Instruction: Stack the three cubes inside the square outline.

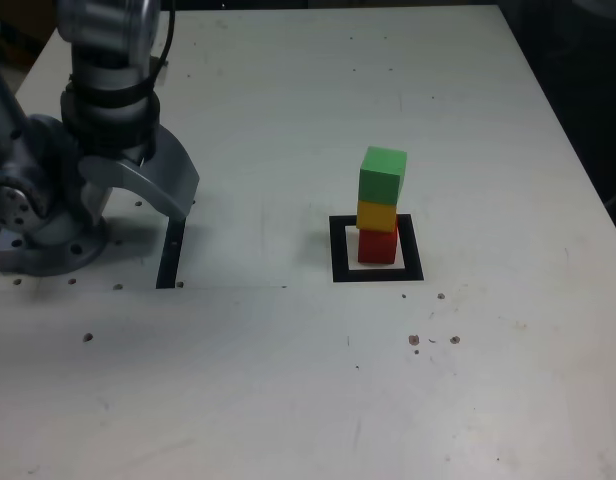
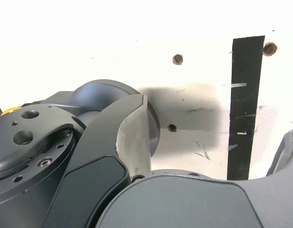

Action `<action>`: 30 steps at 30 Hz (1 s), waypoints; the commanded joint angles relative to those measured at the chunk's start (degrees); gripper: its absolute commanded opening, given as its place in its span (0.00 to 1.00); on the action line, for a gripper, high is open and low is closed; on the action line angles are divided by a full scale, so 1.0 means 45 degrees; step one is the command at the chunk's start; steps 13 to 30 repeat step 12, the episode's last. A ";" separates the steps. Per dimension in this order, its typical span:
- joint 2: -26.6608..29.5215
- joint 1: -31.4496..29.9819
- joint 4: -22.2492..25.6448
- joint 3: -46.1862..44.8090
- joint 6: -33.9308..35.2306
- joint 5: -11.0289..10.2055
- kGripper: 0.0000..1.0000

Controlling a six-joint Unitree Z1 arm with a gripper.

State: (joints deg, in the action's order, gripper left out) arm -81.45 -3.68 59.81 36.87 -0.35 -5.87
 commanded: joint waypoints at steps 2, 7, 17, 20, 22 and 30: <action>-0.0118 -0.0003 0.0074 0.0026 0.0018 -0.0024 0.99; -0.0111 -0.0003 0.0111 -0.0024 0.0019 -0.0011 0.99; -0.0116 -0.0003 0.0114 -0.0030 0.0018 0.0010 0.99; -0.0116 -0.0003 0.0114 -0.0030 0.0018 0.0010 0.99; -0.0116 -0.0003 0.0114 -0.0030 0.0018 0.0010 0.99; -0.0116 -0.0003 0.0114 -0.0030 0.0018 0.0010 0.99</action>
